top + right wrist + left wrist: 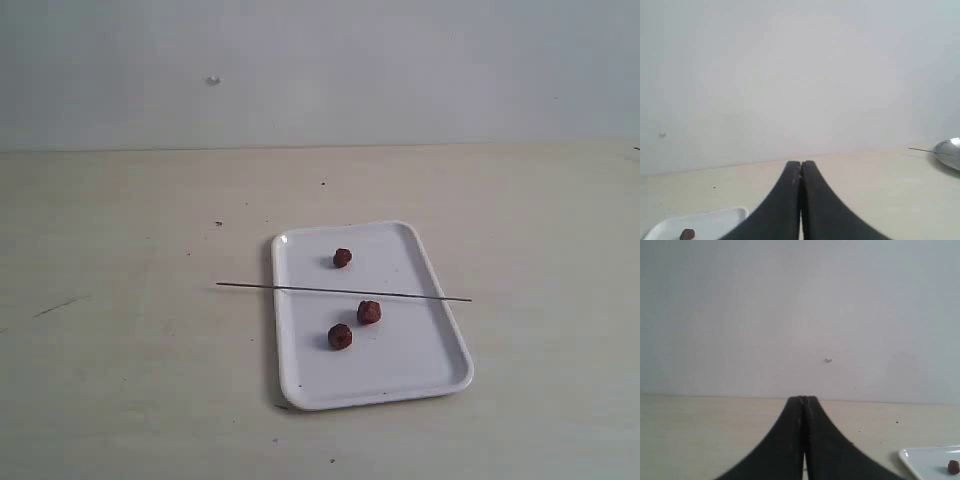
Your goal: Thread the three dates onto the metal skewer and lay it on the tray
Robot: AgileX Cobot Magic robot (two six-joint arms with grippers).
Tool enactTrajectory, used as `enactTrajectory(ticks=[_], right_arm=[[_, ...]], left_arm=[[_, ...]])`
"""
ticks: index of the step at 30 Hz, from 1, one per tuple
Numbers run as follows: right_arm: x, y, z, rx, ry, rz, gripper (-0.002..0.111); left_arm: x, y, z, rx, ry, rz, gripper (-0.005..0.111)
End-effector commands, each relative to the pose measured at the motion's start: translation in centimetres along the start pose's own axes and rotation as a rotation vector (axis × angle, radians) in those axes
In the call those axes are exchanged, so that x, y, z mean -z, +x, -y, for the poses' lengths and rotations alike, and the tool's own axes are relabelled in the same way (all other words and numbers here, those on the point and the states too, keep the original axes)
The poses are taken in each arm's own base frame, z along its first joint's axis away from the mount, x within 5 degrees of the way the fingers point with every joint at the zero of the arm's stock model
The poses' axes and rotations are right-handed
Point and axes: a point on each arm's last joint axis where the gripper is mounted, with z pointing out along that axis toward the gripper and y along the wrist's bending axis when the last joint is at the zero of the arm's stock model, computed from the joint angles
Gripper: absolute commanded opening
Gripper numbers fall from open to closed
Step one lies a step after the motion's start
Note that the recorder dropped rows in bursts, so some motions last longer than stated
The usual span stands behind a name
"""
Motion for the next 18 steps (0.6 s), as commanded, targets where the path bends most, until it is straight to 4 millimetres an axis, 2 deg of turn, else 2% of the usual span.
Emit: enactTrajectory(ticks=[1,14,18], right_arm=[[0.04,0.04,0.05,0.0,0.006,0.011,0.0],[0.04,0.03,0.05,0.009,0.006,0.012,0.0],[0.06,-0.59,0.03,-0.049,0.002,0.08,0.0]], left_arm=[[0.06,-0.13,0.04,-0.005,0.007,0.015,0.0],[0.06,-0.13,0.04,-0.005,0.007,0.015,0.0],[0.06,-0.13,0.04,-0.005,0.007,0.015,0.0]])
